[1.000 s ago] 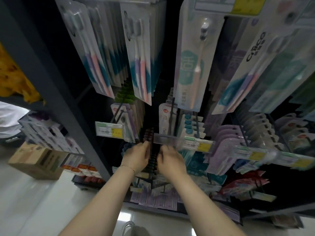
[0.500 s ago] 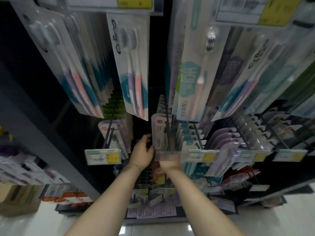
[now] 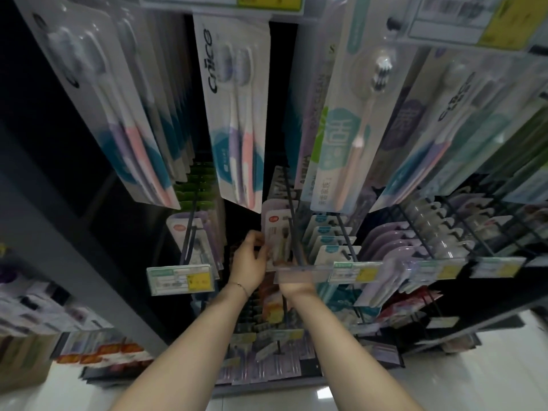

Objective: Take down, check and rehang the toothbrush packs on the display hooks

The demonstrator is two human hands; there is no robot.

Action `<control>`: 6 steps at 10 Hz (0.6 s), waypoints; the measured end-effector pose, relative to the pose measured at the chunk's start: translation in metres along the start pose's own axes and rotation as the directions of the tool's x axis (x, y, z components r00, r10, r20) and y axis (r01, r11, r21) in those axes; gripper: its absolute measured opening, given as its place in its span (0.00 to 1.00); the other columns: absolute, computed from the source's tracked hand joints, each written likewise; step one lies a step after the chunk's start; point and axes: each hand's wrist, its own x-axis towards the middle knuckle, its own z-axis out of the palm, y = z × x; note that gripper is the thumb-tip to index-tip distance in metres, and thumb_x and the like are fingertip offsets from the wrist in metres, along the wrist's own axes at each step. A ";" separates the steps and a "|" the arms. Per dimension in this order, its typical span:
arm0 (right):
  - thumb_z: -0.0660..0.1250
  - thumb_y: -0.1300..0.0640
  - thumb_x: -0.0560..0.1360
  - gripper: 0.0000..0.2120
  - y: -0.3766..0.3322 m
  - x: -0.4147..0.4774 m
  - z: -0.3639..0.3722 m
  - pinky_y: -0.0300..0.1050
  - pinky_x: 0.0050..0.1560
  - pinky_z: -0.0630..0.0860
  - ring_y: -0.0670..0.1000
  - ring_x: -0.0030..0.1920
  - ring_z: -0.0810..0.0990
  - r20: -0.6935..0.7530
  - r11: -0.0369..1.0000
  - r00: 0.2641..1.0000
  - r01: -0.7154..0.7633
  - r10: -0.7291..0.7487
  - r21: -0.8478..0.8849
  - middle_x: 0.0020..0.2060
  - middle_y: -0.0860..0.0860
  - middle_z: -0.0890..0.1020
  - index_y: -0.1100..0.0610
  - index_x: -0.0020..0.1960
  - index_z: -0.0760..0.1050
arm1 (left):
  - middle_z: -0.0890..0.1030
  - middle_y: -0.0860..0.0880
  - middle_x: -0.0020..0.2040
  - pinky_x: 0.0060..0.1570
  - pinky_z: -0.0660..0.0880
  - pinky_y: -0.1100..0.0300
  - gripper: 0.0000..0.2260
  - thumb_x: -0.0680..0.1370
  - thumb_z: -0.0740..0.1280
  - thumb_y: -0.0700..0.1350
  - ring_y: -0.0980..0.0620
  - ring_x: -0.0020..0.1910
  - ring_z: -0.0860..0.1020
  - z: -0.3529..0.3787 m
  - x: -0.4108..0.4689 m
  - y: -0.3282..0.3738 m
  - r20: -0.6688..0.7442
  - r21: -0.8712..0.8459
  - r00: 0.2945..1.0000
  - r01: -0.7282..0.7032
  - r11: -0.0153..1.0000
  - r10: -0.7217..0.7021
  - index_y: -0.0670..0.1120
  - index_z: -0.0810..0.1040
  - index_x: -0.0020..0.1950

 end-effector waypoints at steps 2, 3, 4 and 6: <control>0.58 0.55 0.82 0.19 -0.002 -0.013 -0.001 0.33 0.38 0.70 0.57 0.65 0.75 -0.043 0.984 0.993 -0.117 0.113 -0.131 0.66 0.59 0.75 0.63 0.69 0.69 | 0.80 0.44 0.42 0.45 0.76 0.56 0.03 0.79 0.65 0.43 0.47 0.43 0.79 -0.008 -0.001 0.001 0.018 -0.049 1.000 0.011 0.999 -0.010 0.45 0.73 0.46; 0.59 0.56 0.81 0.19 -0.001 -0.013 0.003 0.28 0.27 0.64 0.56 0.64 0.75 -0.105 0.992 0.987 -0.123 0.121 -0.018 0.66 0.59 0.75 0.63 0.69 0.68 | 0.80 0.42 0.41 0.46 0.78 0.48 0.04 0.79 0.66 0.43 0.43 0.42 0.80 -0.015 -0.004 -0.003 0.027 -0.090 0.999 0.023 0.996 -0.021 0.46 0.74 0.45; 0.57 0.64 0.82 0.10 0.003 -0.010 0.007 0.28 0.33 0.71 0.51 0.49 0.78 -0.056 0.992 0.997 0.064 -0.058 0.106 0.59 0.62 0.76 0.62 0.61 0.73 | 0.81 0.43 0.42 0.46 0.78 0.49 0.03 0.79 0.65 0.43 0.44 0.41 0.80 -0.021 -0.011 -0.008 0.049 -0.096 0.999 0.028 0.995 -0.024 0.47 0.75 0.46; 0.58 0.64 0.81 0.07 0.024 -0.010 0.009 0.40 0.47 0.72 0.50 0.46 0.75 -0.098 0.982 0.978 0.177 -0.183 -0.070 0.43 0.50 0.75 0.56 0.49 0.74 | 0.80 0.42 0.41 0.37 0.77 0.66 0.06 0.80 0.64 0.38 0.52 0.36 0.79 -0.034 -0.028 -0.012 0.093 -0.131 0.995 0.054 0.990 -0.042 0.35 0.76 0.51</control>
